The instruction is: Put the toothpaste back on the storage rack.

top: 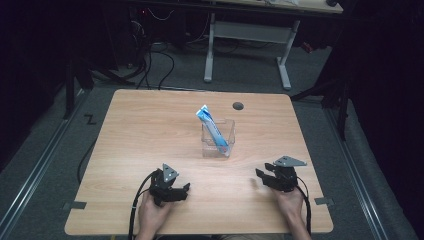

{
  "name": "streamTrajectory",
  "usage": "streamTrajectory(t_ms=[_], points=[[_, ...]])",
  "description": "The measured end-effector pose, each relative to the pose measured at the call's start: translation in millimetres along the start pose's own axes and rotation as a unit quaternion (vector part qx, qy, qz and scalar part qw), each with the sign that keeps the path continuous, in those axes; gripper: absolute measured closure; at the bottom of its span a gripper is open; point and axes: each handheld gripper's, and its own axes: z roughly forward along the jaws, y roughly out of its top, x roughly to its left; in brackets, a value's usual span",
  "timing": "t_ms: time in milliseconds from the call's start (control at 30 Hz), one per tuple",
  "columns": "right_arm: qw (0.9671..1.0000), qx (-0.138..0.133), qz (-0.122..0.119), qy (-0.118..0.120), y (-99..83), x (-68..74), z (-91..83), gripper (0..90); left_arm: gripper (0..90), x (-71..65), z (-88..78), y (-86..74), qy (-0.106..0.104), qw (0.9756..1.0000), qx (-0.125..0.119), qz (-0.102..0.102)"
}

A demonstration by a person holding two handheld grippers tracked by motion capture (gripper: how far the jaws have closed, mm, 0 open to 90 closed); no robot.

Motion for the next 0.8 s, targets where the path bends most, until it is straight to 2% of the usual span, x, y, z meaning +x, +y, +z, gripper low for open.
streamTrajectory(t_ms=[233, 633, 800], points=[[0.9999, 0.011, -0.011, -0.001, -2.2, 5.3, 7.9, 49.6, 17.4, 0.0, 0.0, 0.0, 0.0, 1.0, 0.0, 0.0], [0.9998, 0.017, -0.007, -0.007, -8.0, 8.4, 14.9, 49.0, 17.4, 0.0, 0.0, 0.0, 0.0, 1.0, 0.0, 0.0], [0.9996, 0.018, -0.019, -0.012, -7.8, 11.6, 15.8, 47.5, 17.4, -0.1, 0.0, 0.0, 0.0, 1.0, 0.0, 0.0]])
